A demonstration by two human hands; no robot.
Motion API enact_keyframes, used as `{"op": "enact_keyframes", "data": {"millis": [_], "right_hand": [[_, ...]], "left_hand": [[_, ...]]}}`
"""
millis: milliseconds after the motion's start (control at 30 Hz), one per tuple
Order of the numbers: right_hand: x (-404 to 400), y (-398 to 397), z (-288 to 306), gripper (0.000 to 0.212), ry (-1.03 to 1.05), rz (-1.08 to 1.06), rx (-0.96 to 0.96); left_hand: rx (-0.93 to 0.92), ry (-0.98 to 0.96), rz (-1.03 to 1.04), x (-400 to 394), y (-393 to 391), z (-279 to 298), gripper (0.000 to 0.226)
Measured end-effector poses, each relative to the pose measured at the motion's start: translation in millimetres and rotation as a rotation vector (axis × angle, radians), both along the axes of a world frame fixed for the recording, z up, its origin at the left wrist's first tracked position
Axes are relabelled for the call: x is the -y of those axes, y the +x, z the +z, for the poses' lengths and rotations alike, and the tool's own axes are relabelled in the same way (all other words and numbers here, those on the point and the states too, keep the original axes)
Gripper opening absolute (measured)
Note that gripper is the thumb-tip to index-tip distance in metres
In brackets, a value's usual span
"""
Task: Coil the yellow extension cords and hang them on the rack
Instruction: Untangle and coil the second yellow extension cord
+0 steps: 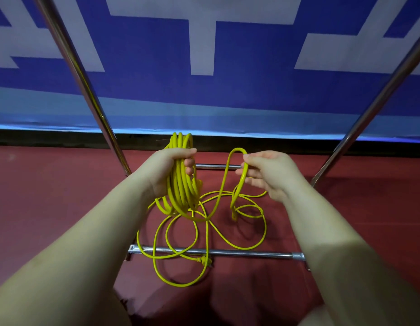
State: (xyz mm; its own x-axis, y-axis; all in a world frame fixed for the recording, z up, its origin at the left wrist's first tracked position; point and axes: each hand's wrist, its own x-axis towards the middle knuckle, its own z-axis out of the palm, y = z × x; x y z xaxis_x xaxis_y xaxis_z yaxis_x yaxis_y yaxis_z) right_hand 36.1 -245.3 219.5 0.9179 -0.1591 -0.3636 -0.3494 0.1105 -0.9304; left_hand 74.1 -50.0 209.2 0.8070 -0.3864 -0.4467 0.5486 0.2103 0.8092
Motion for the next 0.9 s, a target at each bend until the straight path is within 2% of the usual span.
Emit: {"op": "enact_keyframes", "data": {"millis": [233,400,500,567,633,733,900], "right_hand": [[1,4,5,0.016,0.453,-0.101,-0.080],[-3,2,9,0.019,0.572,-0.107,-0.106],[-6,2,10,0.018,0.602,-0.091,-0.111],[-8,2,12,0.018,0.622,-0.085,-0.099],[-8,1,15,0.018,0.622,-0.047,-0.076],[-9,-1,15,0.015,0.517,0.058,-0.036],[-9,-4,7,0.012,0.306,0.191,-0.023]], "left_hand": [[0.145,0.033,-0.076,6,-11,2,0.012],[0.163,0.032,-0.151,15,-15,-4,0.011],[0.208,0.070,-0.215,17,-18,-11,0.007],[0.210,0.090,-0.233,19,-18,-13,0.032],[0.194,0.071,-0.215,20,-19,-13,0.040],[0.129,0.008,-0.148,22,-16,-12,0.051],[0.055,-0.068,-0.056,20,-9,-11,0.052]]}}
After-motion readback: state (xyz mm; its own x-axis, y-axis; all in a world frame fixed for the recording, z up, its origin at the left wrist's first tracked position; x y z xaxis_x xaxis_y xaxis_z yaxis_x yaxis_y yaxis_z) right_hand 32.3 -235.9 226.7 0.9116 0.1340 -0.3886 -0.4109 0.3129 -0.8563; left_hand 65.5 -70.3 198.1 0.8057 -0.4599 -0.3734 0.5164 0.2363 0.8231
